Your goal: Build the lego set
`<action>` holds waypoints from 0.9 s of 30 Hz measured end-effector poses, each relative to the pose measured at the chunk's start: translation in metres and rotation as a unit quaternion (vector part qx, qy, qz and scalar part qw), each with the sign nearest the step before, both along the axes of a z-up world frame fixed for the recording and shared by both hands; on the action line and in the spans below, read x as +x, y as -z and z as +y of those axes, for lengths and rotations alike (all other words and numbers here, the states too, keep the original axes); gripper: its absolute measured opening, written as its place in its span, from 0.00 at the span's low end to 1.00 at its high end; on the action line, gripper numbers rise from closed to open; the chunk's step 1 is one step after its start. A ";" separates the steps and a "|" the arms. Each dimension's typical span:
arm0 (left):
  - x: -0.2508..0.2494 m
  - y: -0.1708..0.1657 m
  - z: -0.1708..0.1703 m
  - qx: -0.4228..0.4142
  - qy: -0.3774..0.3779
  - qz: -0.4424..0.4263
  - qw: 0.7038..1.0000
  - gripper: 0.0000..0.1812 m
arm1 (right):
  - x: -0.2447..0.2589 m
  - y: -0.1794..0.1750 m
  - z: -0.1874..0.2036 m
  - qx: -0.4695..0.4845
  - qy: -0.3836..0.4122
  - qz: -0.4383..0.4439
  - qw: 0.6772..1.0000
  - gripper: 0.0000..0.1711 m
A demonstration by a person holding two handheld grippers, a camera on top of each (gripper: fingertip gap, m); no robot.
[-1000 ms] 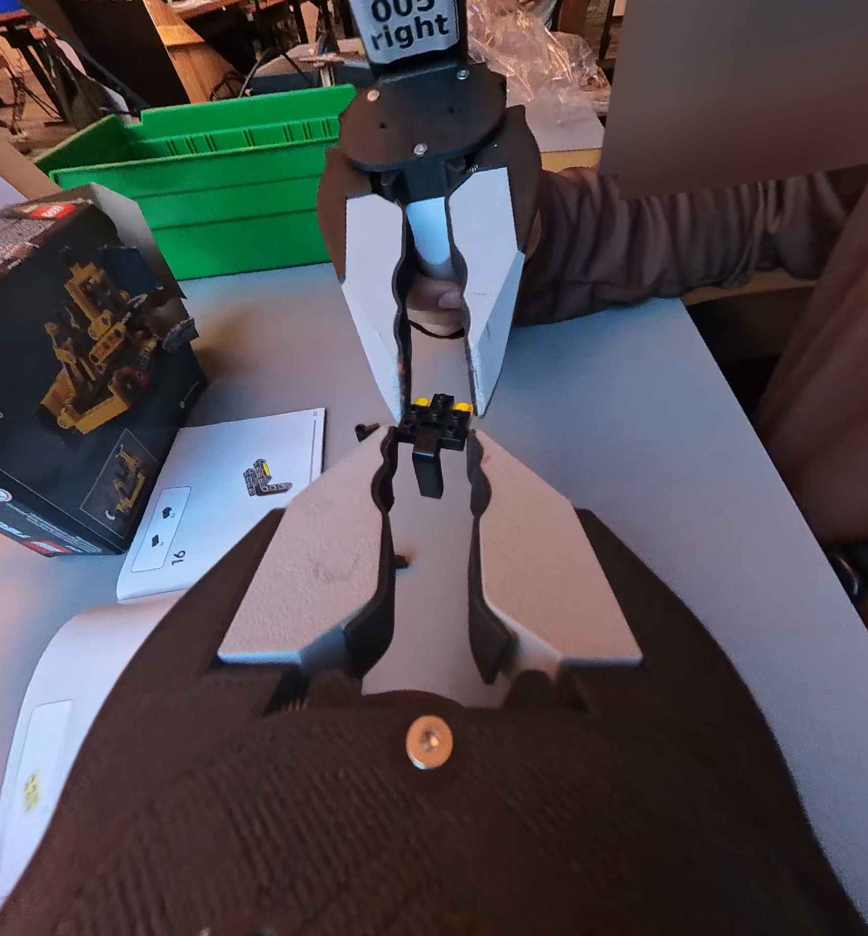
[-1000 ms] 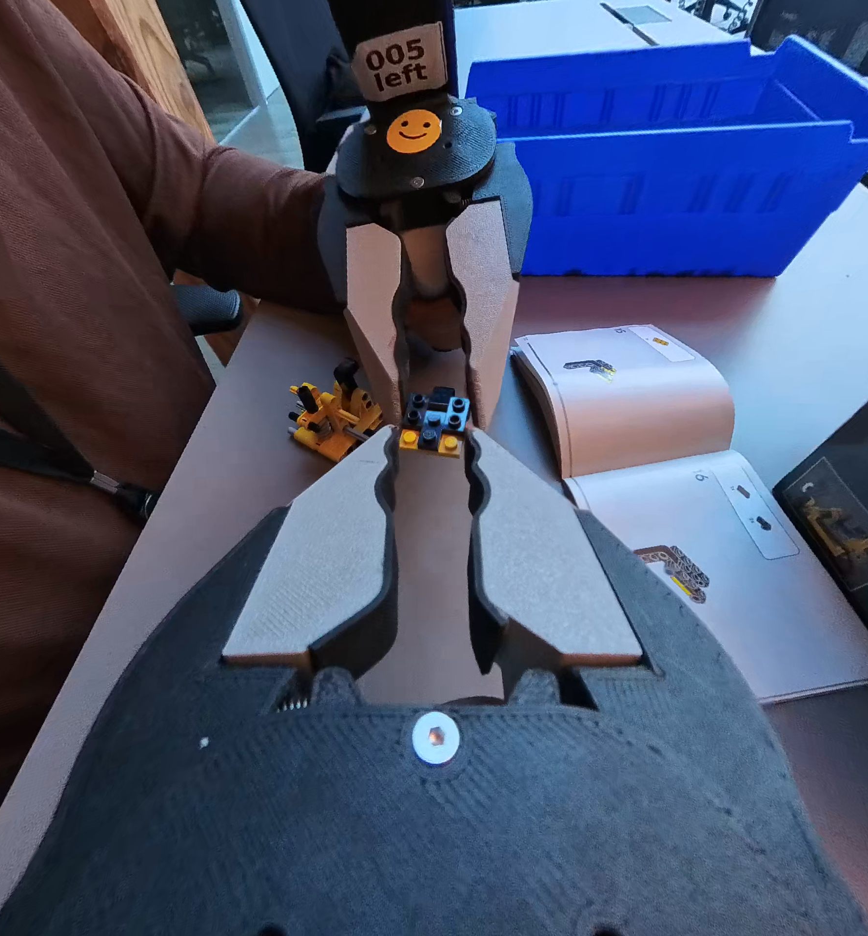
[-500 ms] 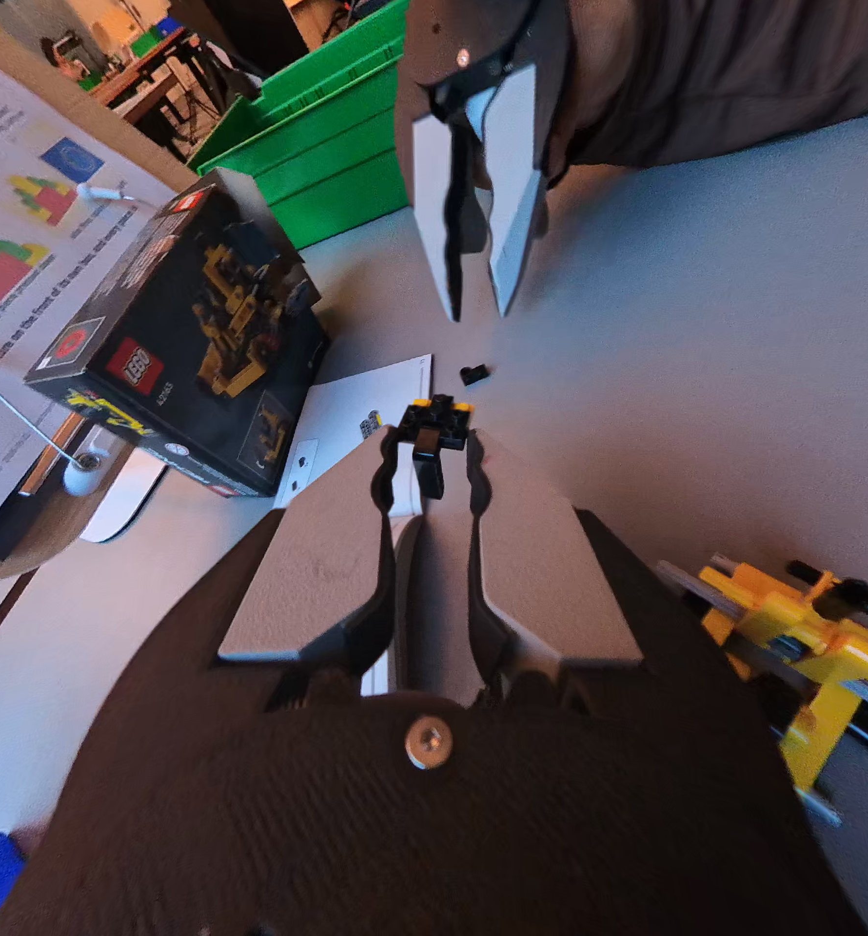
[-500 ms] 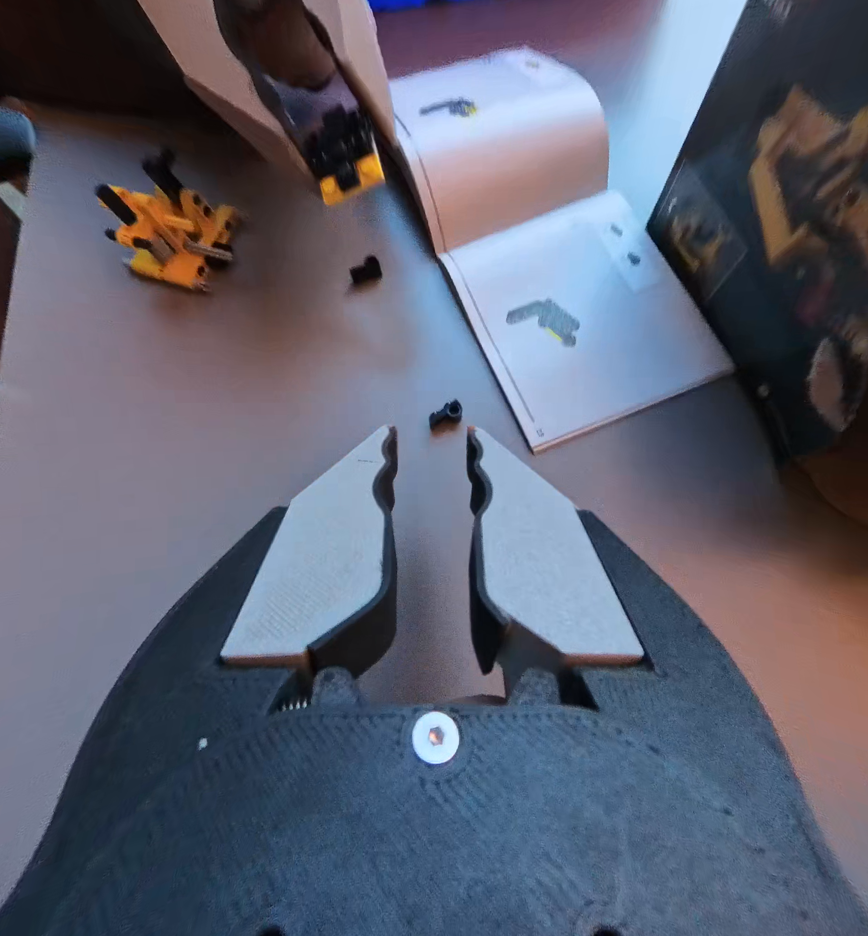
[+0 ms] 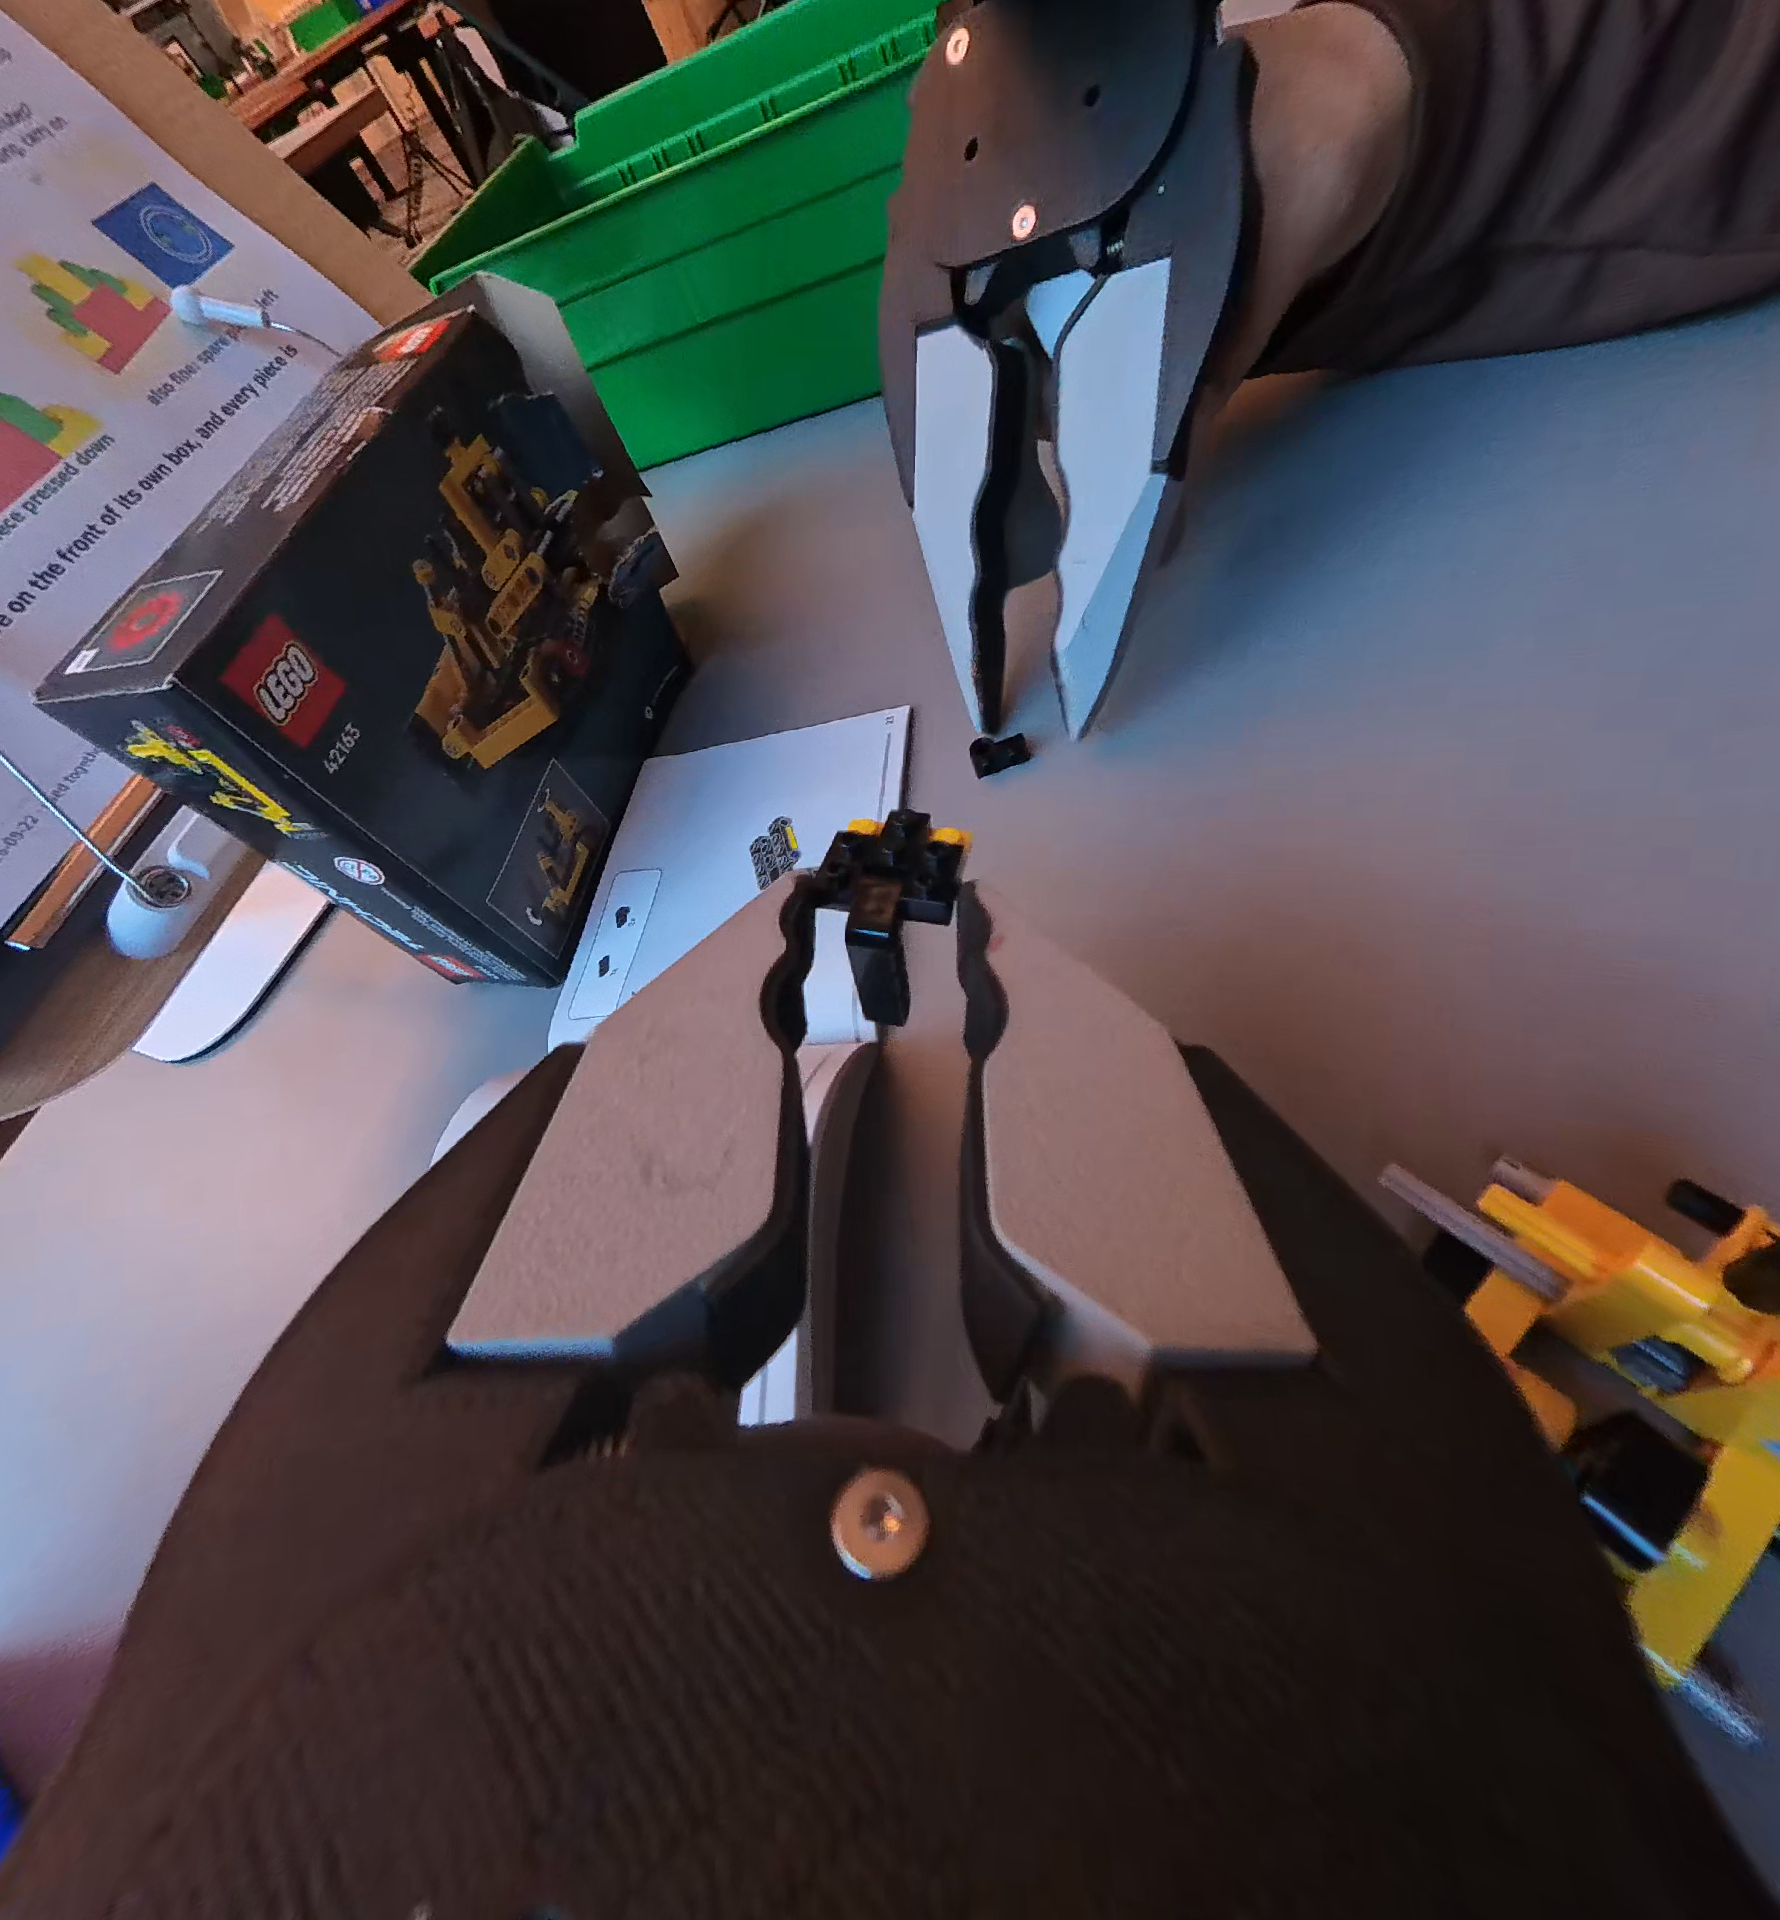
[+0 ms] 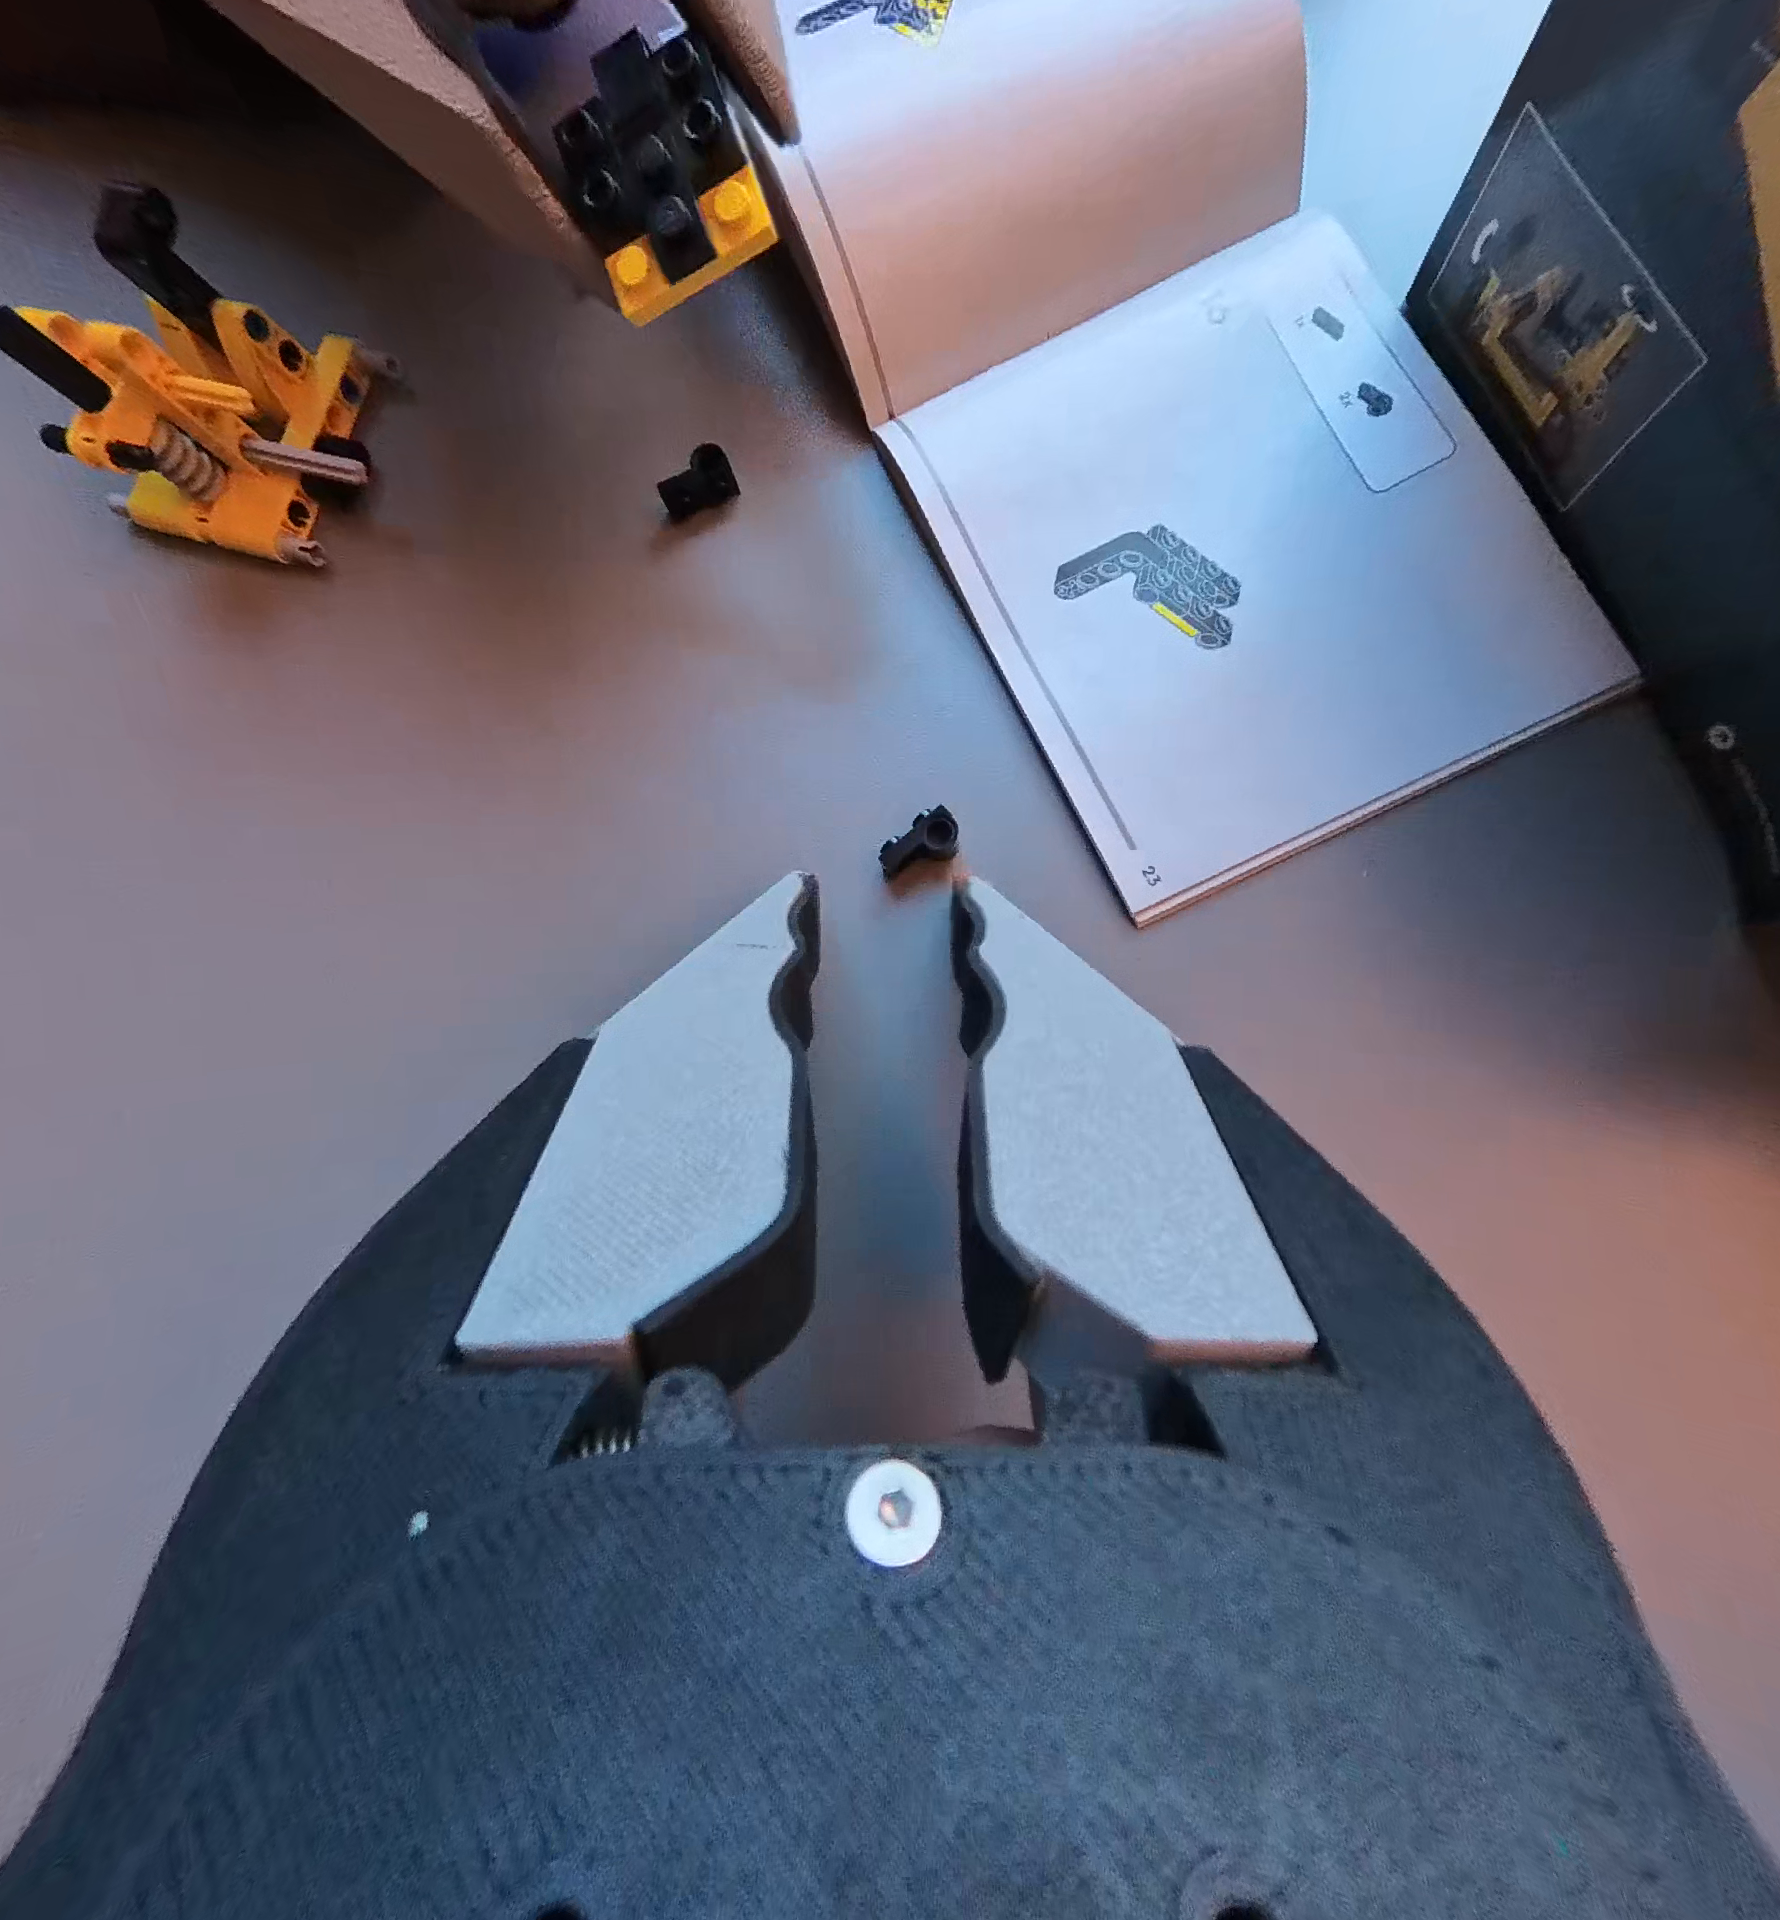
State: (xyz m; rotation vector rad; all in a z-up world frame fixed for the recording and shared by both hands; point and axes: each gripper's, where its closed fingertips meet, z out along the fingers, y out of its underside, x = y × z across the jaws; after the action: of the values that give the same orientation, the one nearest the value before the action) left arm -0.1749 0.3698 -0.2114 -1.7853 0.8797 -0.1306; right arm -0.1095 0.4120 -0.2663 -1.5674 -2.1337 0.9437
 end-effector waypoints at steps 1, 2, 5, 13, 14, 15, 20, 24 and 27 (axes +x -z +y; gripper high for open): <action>0.001 0.000 0.000 -0.001 0.001 0.000 1.000 0.13 | 0.000 0.000 0.000 -0.004 0.001 -0.001 1.000 0.12; 0.001 0.001 0.000 -0.002 0.001 0.001 1.000 0.13 | 0.000 0.000 -0.001 -0.008 -0.002 -0.002 1.000 0.11; 0.000 0.000 0.000 -0.001 -0.001 0.004 1.000 0.13 | 0.002 -0.001 -0.013 -0.028 -0.030 0.000 0.999 0.10; 0.001 -0.001 -0.001 0.000 -0.003 0.006 1.000 0.13 | -0.002 -0.013 -0.022 -0.048 -0.045 0.031 0.997 0.11; 0.001 0.000 -0.001 -0.001 -0.003 0.005 1.000 0.13 | -0.002 -0.016 -0.017 -0.044 -0.036 0.036 0.998 0.11; 0.001 0.000 -0.001 -0.001 -0.003 0.005 1.000 0.13 | -0.002 -0.018 -0.011 -0.042 -0.027 0.042 0.998 0.11; 0.003 0.003 -0.001 -0.006 0.000 0.008 1.000 0.13 | -0.004 -0.026 0.001 -0.050 0.003 0.064 0.997 0.11; 0.004 0.004 -0.002 -0.007 0.004 0.014 1.000 0.13 | -0.006 -0.016 -0.006 -0.043 -0.008 0.049 0.998 0.12; 0.004 0.005 -0.002 -0.008 0.004 0.015 1.000 0.13 | -0.008 -0.010 -0.011 -0.041 -0.015 0.040 0.998 0.13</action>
State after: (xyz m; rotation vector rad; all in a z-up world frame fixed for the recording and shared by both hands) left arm -0.1708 0.3676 -0.2161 -1.8024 0.9090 -0.1168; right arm -0.1171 0.4010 -0.2559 -1.5116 -2.0945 1.0977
